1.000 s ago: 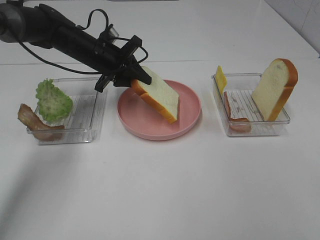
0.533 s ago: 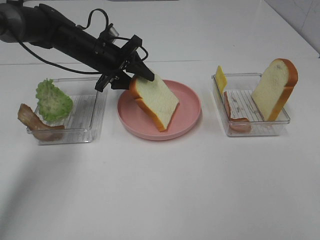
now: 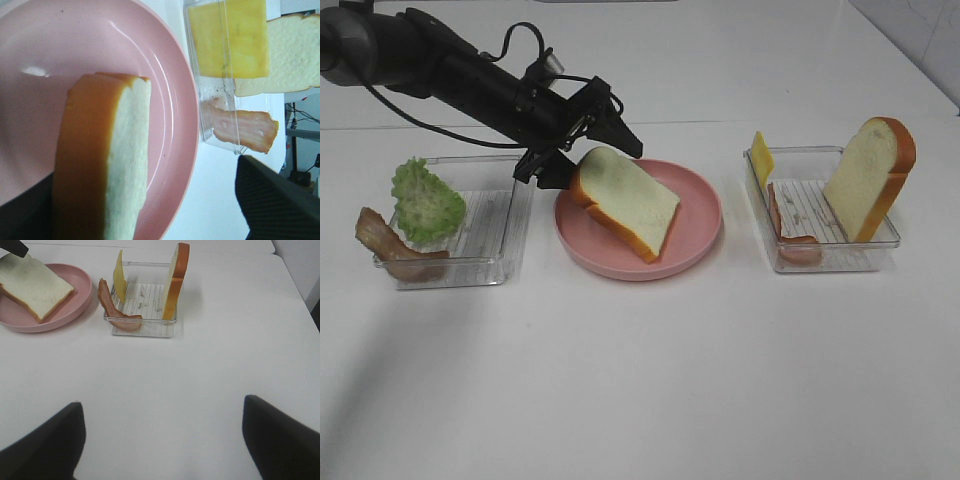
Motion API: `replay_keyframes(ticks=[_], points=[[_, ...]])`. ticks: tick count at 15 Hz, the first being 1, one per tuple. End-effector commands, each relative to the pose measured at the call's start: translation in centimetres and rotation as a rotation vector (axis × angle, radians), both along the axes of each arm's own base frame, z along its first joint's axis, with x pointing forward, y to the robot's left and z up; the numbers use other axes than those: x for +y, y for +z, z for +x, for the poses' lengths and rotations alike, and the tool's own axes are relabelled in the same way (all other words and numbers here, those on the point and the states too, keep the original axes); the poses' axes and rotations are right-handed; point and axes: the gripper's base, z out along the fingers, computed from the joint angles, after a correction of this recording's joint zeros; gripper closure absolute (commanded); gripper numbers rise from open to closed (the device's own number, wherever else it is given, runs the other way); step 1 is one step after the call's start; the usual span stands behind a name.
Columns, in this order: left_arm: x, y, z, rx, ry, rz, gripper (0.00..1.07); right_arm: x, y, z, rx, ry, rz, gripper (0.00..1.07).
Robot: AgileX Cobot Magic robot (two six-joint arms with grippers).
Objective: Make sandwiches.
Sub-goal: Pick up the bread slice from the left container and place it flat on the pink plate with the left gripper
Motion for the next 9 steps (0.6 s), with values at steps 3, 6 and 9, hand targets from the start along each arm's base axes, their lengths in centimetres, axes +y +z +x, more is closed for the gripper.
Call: replay_keyframes(ticks=[3,6,9], points=[[-0.9,1.5,-0.5,-0.119,-0.059,0.132,0.28,0.0,-0.1,-0.1,-0.02,-0.004,-0.006,0.27],[-0.2,3.4,-0.6,-0.184,-0.082,0.244,0.28,0.0,-0.1,-0.1,-0.02,-0.004,-0.006,0.27],[0.8,6.4,-0.8,-0.262,-0.046,0.34,0.28,0.0,-0.1,-0.1,-0.02,-0.004,-0.006,0.27]])
